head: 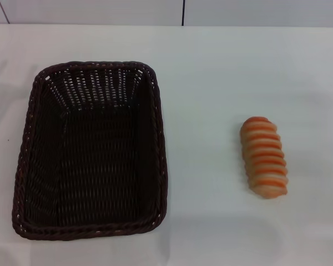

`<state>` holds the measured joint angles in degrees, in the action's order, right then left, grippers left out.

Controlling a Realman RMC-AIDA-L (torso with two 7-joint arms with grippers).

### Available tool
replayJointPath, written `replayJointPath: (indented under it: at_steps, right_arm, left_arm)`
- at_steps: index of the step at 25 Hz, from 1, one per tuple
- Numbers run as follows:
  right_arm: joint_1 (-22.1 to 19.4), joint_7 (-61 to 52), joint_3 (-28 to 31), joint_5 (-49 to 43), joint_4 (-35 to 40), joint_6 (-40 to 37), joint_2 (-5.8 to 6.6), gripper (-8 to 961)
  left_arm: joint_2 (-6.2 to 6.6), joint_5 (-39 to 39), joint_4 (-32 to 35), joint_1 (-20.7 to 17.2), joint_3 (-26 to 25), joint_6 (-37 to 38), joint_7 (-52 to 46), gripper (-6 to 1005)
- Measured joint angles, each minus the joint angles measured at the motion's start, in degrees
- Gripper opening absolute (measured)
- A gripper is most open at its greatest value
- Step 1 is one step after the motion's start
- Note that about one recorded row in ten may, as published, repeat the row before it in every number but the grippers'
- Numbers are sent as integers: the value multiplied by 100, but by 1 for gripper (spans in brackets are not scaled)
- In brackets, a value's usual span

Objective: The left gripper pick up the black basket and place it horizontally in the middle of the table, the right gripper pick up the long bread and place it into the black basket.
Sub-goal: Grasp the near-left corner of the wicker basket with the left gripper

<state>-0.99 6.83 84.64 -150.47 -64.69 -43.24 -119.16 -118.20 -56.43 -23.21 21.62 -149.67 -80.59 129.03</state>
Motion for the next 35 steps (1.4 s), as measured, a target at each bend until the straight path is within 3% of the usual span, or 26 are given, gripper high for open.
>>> replayJointPath:
  at_steps: [9,14,19,24,35]
  right_arm:
    - [12,-67,17,0,6,0,3,567]
    - [9,-68,18,0,11,0,6,567]
    - [-20,-68,16,0,-1,0,8,567]
    - [-33,-68,10,0,-6,0,8,566]
    - [-33,-68,18,0,-24,0,7,566]
  left_arm:
    - [-2,6,0,5,-8,32,-37,813]
    - [-2,7,-352,-43,1,294,-898,813]
    - [23,-358,-1684,-356,357,1216,-3036,812]
    - [75,-1429,-3286,-681,692,1870,-5137,812]
    - [378,-4035,-5653,-904,684,1342,-8581,811]
